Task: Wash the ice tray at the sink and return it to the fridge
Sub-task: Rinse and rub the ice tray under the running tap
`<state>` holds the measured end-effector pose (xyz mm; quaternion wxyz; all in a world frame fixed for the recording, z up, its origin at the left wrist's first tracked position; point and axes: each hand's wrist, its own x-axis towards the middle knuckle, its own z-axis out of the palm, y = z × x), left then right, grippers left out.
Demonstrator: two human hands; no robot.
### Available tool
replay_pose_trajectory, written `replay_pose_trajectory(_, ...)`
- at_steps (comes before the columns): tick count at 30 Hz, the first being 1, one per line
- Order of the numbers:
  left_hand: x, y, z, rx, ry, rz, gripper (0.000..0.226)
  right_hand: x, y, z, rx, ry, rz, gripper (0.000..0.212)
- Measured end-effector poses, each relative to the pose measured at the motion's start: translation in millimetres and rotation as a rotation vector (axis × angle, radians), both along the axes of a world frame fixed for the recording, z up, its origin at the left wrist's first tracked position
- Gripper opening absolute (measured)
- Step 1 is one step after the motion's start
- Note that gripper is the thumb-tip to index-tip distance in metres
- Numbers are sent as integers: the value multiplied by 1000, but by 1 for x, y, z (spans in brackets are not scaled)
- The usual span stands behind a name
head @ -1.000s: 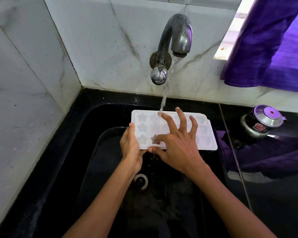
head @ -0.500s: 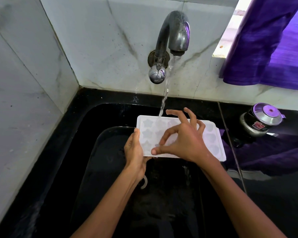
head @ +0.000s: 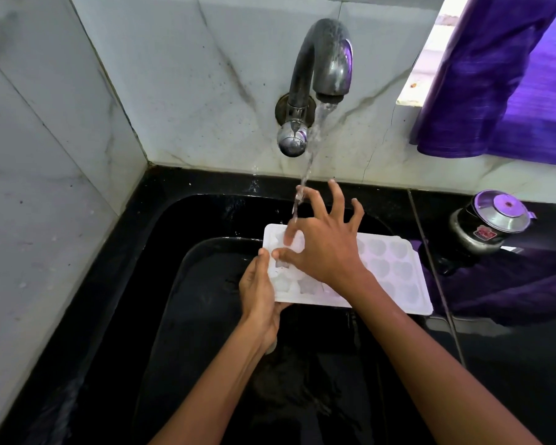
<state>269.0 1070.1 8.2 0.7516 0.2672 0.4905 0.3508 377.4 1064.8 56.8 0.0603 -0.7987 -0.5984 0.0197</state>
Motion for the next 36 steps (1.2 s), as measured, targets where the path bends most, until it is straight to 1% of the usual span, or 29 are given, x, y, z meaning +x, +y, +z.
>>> replay_pose_trajectory(3,0,1,0,3,16,-9,30,2,1,3,-50,1,27,39)
replay_pose_trajectory(6,0,2,0,8,17,-20,29,0,1,5,-124,-22,53,36)
replay_pose_trajectory(9,1,2,1,12,17,-16,30,-1,3,6,-89,-36,70,33)
replay_pose_trajectory(11,0,2,1,18,15,-16,31,-1,5,7,-31,-9,50,33)
replay_pose_trajectory(13,-1,2,1,22,12,-25,32,1,6,7,-23,10,39,34)
replay_pose_trajectory(17,-1,3,1,12,17,-30,32,1,6,6,-163,17,71,35)
replay_pose_trajectory(19,-1,3,0,1,25,-25,33,0,5,4,-104,16,55,31)
replay_pose_trajectory(22,-1,4,-1,-11,13,-13,37,-1,-1,5,130,113,-43,24)
replay_pose_trajectory(23,0,5,0,-15,6,-8,37,-1,-3,5,146,128,-45,23)
replay_pose_trajectory(25,2,8,1,-16,3,2,36,-5,-9,1,51,117,9,25)
replay_pose_trajectory(28,4,13,1,2,-14,3,33,-10,-15,-5,-90,56,66,41)
replay_pose_trajectory(30,4,15,1,-3,-12,9,31,-11,-14,-6,-94,22,71,40)
replay_pose_trajectory(33,5,17,0,0,-6,22,31,-11,-10,-5,-42,12,69,35)
replay_pose_trajectory(36,3,17,1,-2,-11,23,32,-12,-8,-4,-55,10,58,37)
